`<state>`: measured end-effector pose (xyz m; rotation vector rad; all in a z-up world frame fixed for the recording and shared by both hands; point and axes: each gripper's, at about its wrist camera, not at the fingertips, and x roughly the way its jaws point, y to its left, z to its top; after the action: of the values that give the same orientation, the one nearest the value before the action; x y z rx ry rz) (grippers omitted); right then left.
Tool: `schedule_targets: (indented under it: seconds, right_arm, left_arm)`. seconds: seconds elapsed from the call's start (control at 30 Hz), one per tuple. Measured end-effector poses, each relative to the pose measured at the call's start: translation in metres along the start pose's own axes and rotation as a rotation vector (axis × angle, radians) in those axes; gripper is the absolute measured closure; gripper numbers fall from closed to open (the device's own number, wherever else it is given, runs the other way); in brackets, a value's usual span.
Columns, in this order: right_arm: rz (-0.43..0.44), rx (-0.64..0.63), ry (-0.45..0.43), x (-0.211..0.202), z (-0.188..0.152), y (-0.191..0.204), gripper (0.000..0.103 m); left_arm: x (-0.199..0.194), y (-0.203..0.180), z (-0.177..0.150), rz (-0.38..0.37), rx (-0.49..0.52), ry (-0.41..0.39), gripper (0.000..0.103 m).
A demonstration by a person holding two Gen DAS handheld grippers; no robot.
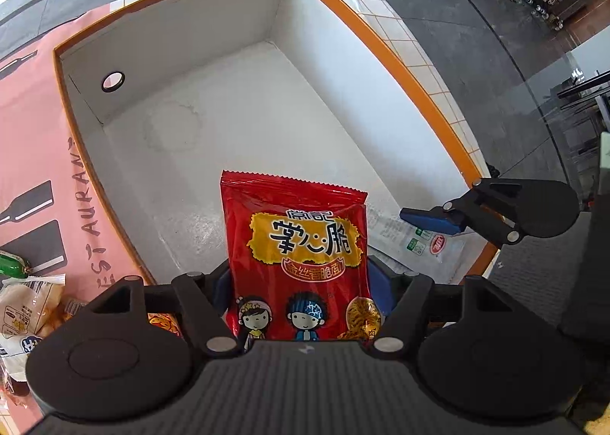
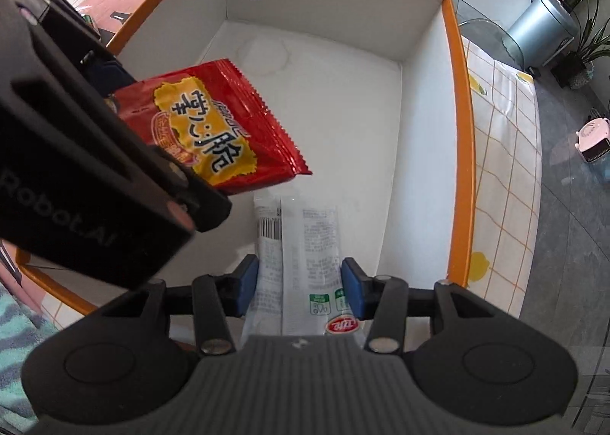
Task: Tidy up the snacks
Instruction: 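Carry both packets into the orange box and open both tools, then move both tools back over the remaining snack pile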
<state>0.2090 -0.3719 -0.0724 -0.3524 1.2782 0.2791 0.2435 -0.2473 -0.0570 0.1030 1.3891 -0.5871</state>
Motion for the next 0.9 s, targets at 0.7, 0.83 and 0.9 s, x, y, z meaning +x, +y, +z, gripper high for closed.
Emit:
schedule_targets:
  seconds: [0.7, 0.83, 0.9]
  right_arm:
    - [-0.083, -0.01, 0.023, -0.029, -0.006, 0.001, 0.034]
    - [-0.102, 0.037, -0.006, -0.048, -0.012, 0.002, 0.033]
    - [-0.092, 0.084, -0.031, -0.059, -0.016, 0.003, 0.033]
  left_arm:
    - [-0.03, -0.014, -0.012, 0.013, 0.026, -0.054, 0.013]
    - [-0.048, -0.015, -0.023, 0.018, 0.027, -0.088, 0.013]
    - [-0.061, -0.015, -0.032, 0.028, 0.033, -0.115, 0.013]
